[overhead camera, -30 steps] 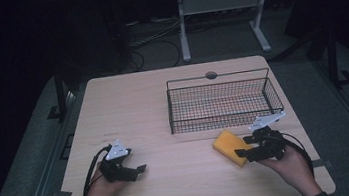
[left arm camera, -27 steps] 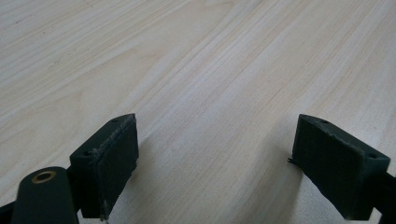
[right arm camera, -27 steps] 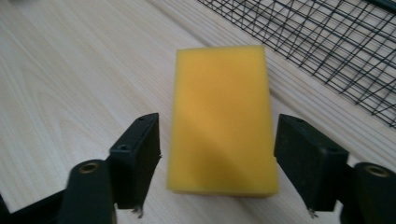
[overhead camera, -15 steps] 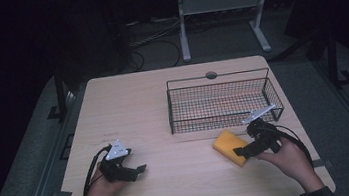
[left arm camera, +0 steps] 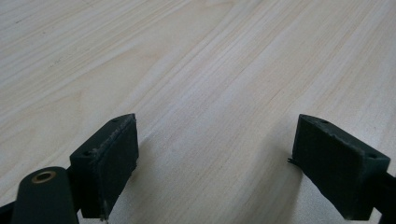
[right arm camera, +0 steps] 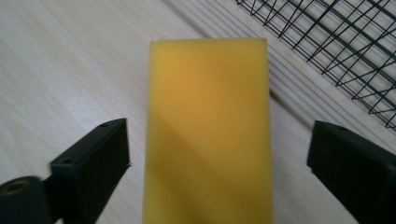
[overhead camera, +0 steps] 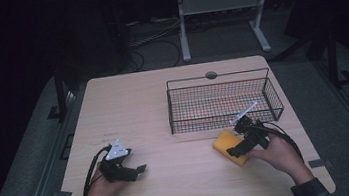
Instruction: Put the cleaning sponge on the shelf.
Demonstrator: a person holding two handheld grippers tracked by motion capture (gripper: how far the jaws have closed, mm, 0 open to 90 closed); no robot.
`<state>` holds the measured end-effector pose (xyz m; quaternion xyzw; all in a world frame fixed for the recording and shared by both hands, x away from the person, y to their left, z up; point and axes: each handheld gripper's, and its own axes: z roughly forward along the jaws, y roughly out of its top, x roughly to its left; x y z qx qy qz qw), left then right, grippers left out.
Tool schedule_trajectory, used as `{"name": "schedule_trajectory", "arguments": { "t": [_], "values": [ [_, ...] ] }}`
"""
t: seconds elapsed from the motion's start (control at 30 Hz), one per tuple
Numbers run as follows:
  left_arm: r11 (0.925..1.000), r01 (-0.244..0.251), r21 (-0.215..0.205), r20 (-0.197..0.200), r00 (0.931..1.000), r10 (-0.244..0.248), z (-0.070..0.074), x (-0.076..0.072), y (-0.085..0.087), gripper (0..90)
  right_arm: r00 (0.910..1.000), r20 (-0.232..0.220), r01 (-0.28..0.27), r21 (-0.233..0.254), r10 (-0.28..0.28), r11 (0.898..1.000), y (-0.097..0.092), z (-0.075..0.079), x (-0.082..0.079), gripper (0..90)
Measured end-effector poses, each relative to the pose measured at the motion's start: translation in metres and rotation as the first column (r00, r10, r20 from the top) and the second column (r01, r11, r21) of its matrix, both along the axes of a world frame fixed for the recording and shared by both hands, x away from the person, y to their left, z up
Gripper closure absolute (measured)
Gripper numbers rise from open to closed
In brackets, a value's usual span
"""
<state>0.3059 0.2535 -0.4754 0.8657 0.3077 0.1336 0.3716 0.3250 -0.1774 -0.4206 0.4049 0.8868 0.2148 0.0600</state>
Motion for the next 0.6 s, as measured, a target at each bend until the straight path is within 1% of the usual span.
{"name": "schedule_trajectory", "arguments": {
  "t": [0.17,0.43,0.47,0.5,0.53,0.6],
  "values": [
    [1.0,0.0,0.0,0.0,1.0,0.0,0.0,0.0,0.0,13.8,0.9999,0.002,-0.016,-0.016,0.016,1.0,0.005,-0.002,0.004,7.0],
    [1.0,0.0,0.001,0.0,1.0,0.0,0.0,0.0,0.0,13.8,0.9992,-0.016,-0.037,-0.047,0.036,0.998,0.013,-0.011,0.011,7.0],
    [1.0,0.0,0.001,0.0,1.0,0.0,0.0,0.0,0.0,13.8,0.9989,-0.023,-0.042,-0.057,0.041,0.997,0.015,-0.014,0.012,7.0],
    [1.0,0.0,0.001,0.0,1.0,0.0,0.0,0.0,0.0,13.8,0.9989,-0.023,-0.042,-0.057,0.041,0.997,0.015,-0.014,0.012,7.0],
    [1.0,0.0,0.001,0.0,1.0,0.0,0.0,0.0,0.0,13.8,0.9985,-0.029,-0.048,-0.073,0.046,0.996,0.016,-0.017,0.013,7.0],
    [1.0,0.0,0.001,0.0,1.0,0.0,0.0,0.0,0.0,13.8,0.9983,-0.036,-0.05,-0.08,0.047,0.996,0.017,-0.02,0.013,7.0]
  ]
}}
